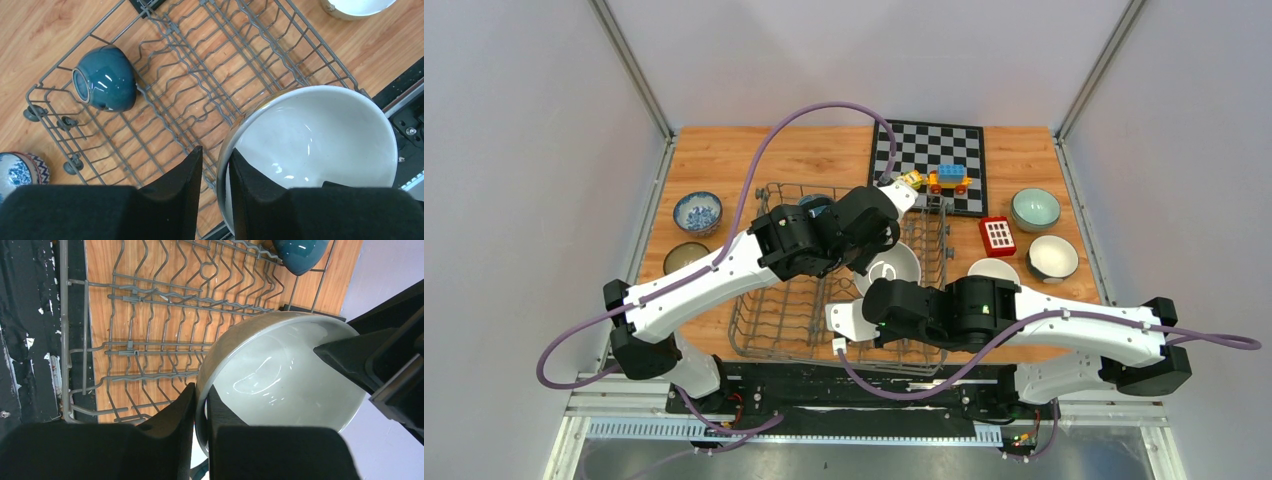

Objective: Unload the bowls from the dish rack
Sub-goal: Place the bowl with the bowl.

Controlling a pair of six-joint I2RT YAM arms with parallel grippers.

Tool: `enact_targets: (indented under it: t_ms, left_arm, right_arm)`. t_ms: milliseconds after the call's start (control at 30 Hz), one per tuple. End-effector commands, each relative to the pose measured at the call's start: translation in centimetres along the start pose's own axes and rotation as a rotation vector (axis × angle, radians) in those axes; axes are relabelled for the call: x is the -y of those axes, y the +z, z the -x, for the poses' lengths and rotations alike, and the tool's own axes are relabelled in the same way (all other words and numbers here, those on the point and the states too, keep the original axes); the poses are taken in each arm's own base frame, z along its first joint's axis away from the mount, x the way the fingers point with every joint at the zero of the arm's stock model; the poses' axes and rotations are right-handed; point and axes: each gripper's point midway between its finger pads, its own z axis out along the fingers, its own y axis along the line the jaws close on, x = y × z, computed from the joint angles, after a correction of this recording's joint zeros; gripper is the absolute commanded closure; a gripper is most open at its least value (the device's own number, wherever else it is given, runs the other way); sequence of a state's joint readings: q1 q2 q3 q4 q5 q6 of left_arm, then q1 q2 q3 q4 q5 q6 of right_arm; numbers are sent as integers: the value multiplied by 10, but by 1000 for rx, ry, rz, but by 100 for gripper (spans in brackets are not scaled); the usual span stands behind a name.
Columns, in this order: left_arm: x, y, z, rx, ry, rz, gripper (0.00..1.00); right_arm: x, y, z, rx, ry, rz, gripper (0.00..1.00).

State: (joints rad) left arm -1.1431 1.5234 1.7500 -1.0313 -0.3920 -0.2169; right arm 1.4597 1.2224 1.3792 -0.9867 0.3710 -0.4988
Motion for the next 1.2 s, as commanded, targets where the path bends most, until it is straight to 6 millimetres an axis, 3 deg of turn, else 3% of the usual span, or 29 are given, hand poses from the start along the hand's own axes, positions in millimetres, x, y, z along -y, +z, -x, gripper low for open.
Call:
enact_targets:
  t_ms: [0, 100, 267, 600, 767, 900, 1067, 1167]
  left_arm:
    - [-2, 4, -3, -16, 16, 20, 71]
    - [-1, 5, -5, -23, 20, 12, 73]
    - [3, 7, -7, -34, 21, -4, 100]
    - [4, 3, -2, 35, -37, -20, 100]
    - [5, 1, 0, 57, -64, -31, 100]
    - [6, 2, 2, 66, -83, -33, 100]
    - [5, 2, 3, 75, -105, -23, 100]
    - [-3, 4, 4, 90, -137, 5, 100]
  right_arm:
    - [13, -11, 5, 14, -6, -55, 100]
    - [13, -11, 5, 15, -6, -54, 100]
    - [12, -10, 6, 17, -5, -50, 100]
    - [13, -9, 9, 35, 48, -71, 98]
    - [8, -3, 8, 35, 71, -65, 84]
    - [7, -1, 9, 34, 84, -68, 65]
    - [10, -4, 13, 52, 103, -82, 50]
    - [12, -14, 26, 111, 165, -70, 38]
